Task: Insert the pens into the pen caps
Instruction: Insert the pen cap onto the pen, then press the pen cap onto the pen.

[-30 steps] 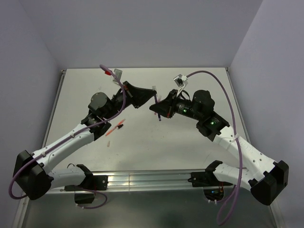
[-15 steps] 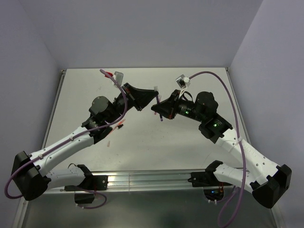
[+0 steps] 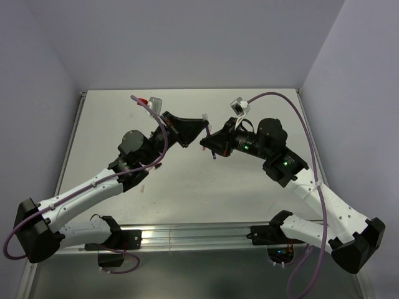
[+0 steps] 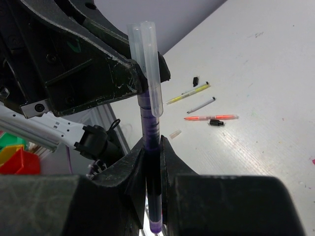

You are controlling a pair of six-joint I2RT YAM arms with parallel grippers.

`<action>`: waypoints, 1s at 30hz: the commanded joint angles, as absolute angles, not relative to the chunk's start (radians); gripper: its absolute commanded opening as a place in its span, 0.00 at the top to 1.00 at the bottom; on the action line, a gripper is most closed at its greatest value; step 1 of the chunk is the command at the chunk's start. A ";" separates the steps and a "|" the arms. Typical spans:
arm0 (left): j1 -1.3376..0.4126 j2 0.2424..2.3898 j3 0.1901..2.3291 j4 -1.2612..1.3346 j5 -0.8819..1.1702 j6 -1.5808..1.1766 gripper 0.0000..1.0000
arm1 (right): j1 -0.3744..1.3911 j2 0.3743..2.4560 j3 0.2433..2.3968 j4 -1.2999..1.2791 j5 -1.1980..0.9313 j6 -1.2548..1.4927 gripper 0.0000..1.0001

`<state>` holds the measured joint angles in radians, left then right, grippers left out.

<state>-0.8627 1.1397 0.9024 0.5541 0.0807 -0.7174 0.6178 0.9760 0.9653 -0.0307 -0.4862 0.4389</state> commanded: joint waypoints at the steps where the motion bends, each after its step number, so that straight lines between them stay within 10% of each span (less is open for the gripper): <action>1: -0.953 1.126 0.847 0.396 0.278 -0.703 1.00 | 0.584 0.965 1.086 0.166 -0.255 0.434 1.00; 30: -1.028 1.137 0.792 0.367 0.212 -0.701 1.00 | 0.581 1.015 1.206 0.140 -0.235 0.399 1.00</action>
<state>-0.9230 1.1324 0.8604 0.6071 -0.0620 -0.7139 0.6186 1.0107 1.0641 -0.1825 -0.4835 0.3916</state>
